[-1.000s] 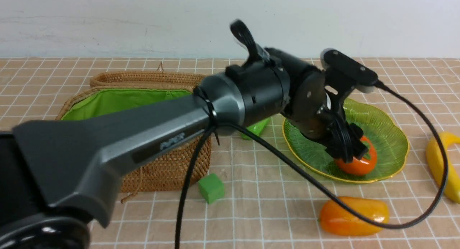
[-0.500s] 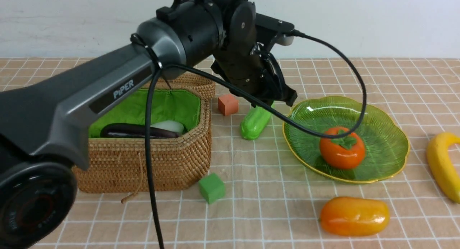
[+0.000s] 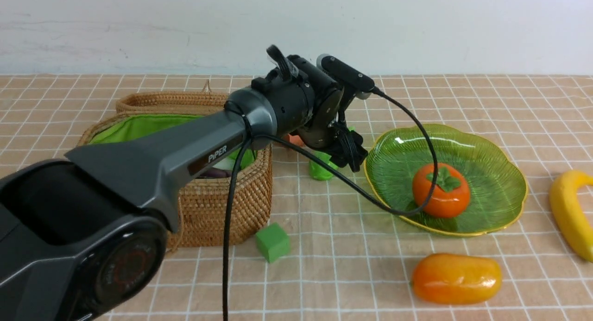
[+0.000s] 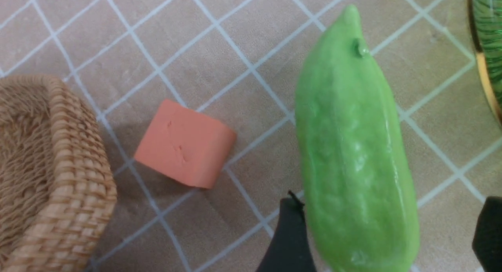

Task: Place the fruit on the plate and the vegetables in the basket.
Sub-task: Take a chayote with your left arm and place it on the basket on the left.

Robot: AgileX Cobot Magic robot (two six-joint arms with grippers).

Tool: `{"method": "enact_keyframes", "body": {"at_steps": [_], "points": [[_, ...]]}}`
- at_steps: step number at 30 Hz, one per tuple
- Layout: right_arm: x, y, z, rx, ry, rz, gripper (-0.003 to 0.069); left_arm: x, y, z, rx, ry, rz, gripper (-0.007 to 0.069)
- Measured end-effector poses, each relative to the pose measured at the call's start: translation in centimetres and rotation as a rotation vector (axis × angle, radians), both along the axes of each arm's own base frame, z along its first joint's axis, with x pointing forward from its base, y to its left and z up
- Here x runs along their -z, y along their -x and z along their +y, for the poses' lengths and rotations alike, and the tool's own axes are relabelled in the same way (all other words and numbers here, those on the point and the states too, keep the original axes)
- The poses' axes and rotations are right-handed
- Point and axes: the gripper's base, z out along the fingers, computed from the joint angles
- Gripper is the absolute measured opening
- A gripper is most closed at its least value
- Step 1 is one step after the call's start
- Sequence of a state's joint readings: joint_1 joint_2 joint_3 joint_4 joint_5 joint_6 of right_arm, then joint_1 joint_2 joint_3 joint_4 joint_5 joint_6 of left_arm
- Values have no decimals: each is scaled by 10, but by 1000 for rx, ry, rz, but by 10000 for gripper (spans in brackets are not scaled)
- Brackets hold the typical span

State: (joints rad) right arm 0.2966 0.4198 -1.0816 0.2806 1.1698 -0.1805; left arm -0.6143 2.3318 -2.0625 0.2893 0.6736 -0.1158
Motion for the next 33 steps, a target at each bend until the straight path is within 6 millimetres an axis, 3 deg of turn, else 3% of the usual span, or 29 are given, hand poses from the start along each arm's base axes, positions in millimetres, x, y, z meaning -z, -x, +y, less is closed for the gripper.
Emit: {"method": "enact_keyframes", "body": {"at_steps": [12, 19, 24, 33], "points": [[0, 0, 1, -6, -4, 5, 161, 28, -5, -5, -1, 9, 19, 528], [0, 1, 1, -8, -5, 7, 161, 31, -6, -6, -15, 22, 24, 521], [1, 1, 1, -10, -4, 11, 161, 44, -8, -6, -12, 3, 32, 456], [2, 2, 1, -14, 5, 27, 161, 45, -9, -7, -15, -1, 26, 454]]}}
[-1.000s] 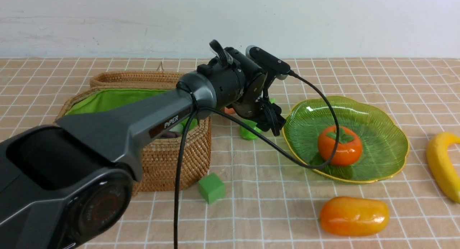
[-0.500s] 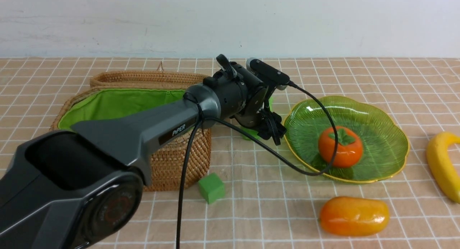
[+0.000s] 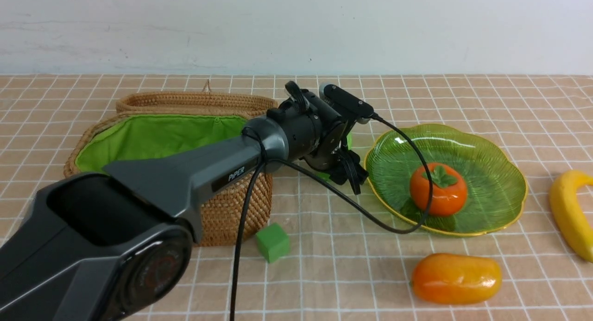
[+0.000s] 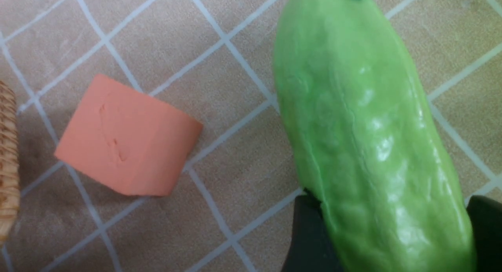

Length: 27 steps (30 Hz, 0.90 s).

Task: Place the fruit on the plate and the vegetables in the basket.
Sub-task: Take a chayote with your left arm and place it on the basket on the left.

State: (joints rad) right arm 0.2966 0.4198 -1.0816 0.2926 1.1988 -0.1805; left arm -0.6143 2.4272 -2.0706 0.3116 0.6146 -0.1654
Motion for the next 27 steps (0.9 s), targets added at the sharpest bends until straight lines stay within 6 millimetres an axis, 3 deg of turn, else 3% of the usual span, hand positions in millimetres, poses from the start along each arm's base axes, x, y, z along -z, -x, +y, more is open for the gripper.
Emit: {"method": "enact_keyframes", "body": {"at_steps": [4, 8, 12, 13, 14, 17, 21, 22, 27], "points": [[0, 0, 0, -1, -1, 0, 161, -8, 4, 4, -32, -21, 36, 454], [0, 0, 0, -1, -2, -1, 161, -39, 19, 11, -52, -70, 81, 454], [-2, -1, 0, 5, -14, -23, 161, -111, 47, 16, 11, -71, 43, 453], [-2, -1, 0, 5, -15, -25, 161, -119, 50, 18, 16, -63, 36, 453], [-3, -2, 0, 8, -20, -34, 161, -149, 65, 24, 63, -73, 27, 453], [-5, -2, 0, 11, -28, -50, 161, -188, 93, 45, 183, -163, 16, 453], [-6, -3, 0, 14, -34, -59, 161, -201, 117, 77, 292, -279, 39, 453], [-6, -3, 0, 14, -34, -61, 161, -204, 126, 96, 315, -313, 39, 453], [-6, -3, 0, 14, -34, -61, 163, -180, 124, 170, 290, -406, 19, 451]]}}
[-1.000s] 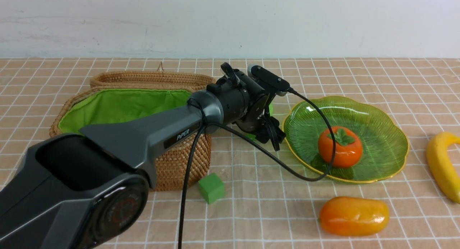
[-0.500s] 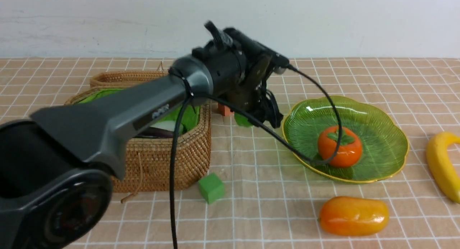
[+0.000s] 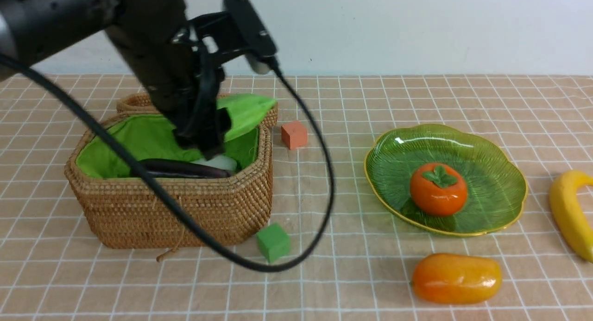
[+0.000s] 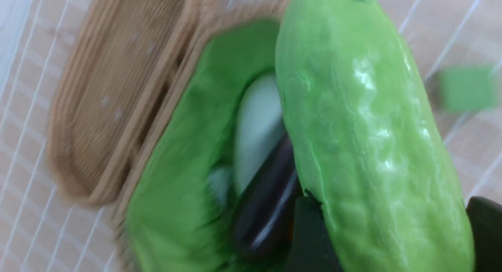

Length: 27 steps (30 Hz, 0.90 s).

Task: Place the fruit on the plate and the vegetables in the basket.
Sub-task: Take a chayote with your left arm and place it on the basket on the left, then use the right arm to grab a mango and put it into the right plate

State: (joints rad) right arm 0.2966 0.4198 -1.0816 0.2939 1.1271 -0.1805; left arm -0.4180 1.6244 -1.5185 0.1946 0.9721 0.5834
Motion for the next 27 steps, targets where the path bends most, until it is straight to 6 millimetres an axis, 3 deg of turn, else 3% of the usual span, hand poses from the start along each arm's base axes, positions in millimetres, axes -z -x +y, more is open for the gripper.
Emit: {"method": "enact_keyframes", "body": {"at_steps": [1, 3, 5, 12, 14, 17, 22, 26, 27], "points": [[0, 0, 0, 0, 0, 0, 163, 2, -1, 2, 0, -3, -2, 451], [0, 0, 0, -1, -1, 0, 165, 19, -13, 31, -6, -49, -34, 451], [0, 0, 0, 0, -1, -1, 166, 32, -24, 44, -3, -78, -43, 451], [0, -4, 3, -15, -11, 19, 169, 53, -41, 47, -3, -93, -47, 451], [2, -11, 6, -27, -3, 66, 170, 54, -41, 47, -40, -66, -49, 491], [5, -29, 13, -38, 21, 152, 174, 50, -39, 48, -114, -22, -49, 629], [10, -54, 21, -39, 41, 236, 177, 35, -26, 50, -215, 51, -41, 655], [15, -73, 26, -33, 63, 297, 179, 7, -5, 37, -312, 209, -81, 556], [19, -87, 30, -26, 77, 332, 179, -16, 17, 20, -350, 356, -97, 426]]}}
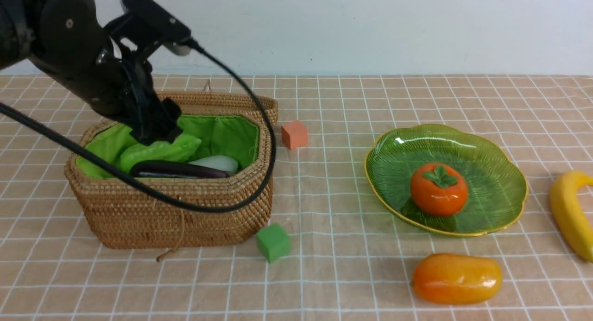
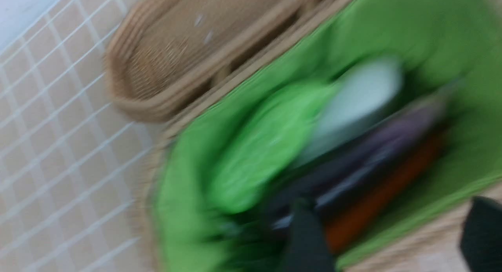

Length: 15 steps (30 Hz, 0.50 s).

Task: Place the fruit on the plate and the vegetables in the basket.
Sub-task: Use the right arm to grab a mango and put it into the right plate

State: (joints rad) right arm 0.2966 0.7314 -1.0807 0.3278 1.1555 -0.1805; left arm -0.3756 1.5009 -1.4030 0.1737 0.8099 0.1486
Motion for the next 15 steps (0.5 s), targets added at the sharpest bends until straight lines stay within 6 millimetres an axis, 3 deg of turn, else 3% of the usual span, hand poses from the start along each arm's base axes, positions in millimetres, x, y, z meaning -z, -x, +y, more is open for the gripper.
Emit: {"method": "enact_keyframes", "body": {"at_steps": [2, 4, 5, 6, 8, 11, 15], "points": [[4, -12, 3, 5, 12, 29, 179, -18, 22, -13, 3, 95, -21, 304], [10, -28, 7, 10, 32, 75, 179, -34, 56, -29, 58, 173, -34, 114], [11, -29, 8, 10, 35, 79, 179, -33, 61, -33, 69, 180, -27, 83], [17, -41, 11, 13, 53, 118, 179, -37, 88, -40, 120, 216, -20, 1], [26, -56, 13, 17, 91, 159, 179, -34, 124, -40, 155, 268, 6, -13], [38, -74, 15, -8, 182, 182, 182, -13, 162, -31, 165, 328, 66, -13], [50, -90, 18, -61, 257, 203, 199, 3, 189, -16, 179, 383, 75, -13]]}}
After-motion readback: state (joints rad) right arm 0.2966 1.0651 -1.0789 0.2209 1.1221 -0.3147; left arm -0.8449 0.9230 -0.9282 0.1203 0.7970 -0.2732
